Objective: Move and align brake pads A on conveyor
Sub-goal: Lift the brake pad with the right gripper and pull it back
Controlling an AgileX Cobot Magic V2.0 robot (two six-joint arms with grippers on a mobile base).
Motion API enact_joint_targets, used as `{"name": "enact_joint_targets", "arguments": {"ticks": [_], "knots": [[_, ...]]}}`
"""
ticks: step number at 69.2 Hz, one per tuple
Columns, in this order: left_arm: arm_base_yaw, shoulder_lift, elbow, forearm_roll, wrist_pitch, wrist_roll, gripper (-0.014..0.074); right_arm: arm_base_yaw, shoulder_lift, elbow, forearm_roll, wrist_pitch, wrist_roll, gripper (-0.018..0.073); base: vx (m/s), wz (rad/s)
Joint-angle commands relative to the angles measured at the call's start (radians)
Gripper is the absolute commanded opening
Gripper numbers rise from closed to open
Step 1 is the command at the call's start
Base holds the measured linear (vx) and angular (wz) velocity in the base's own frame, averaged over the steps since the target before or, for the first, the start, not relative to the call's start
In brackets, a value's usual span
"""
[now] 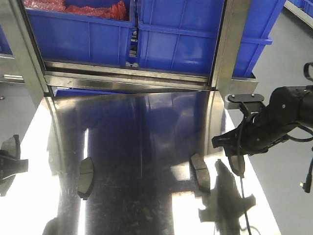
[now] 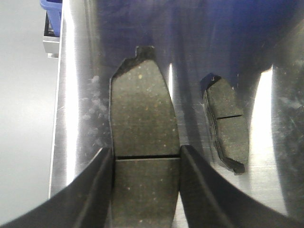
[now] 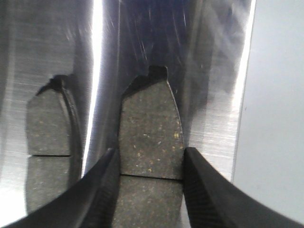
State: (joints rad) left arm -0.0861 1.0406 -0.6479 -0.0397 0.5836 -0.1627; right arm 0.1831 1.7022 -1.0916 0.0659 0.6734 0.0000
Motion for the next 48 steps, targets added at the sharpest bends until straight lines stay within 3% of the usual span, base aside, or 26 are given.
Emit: {"name": "enact_joint_targets", "arguments": {"ticks": [1,20,48], "knots": [[-0.006,-0.02,-0.031,-0.003,-0.069,-0.005,0.0023,0.001,-0.093,-0.022,0.0,-0.037,0.007,-0.0003,0.0,0.0],[-0.006,-0.02,-0.031,-0.003,-0.069,-0.005,0.0023,0.001,-0.331,0.157,-0.002,-0.18,0.009,-0.0003,0.0,0.0],[-0.006,-0.02,-0.031,-0.003,-0.069,-0.005,0.0023,0.001,-0.663,0.353,-0.002,-0.233,0.009,-0.0003,0.0,0.0]]}}
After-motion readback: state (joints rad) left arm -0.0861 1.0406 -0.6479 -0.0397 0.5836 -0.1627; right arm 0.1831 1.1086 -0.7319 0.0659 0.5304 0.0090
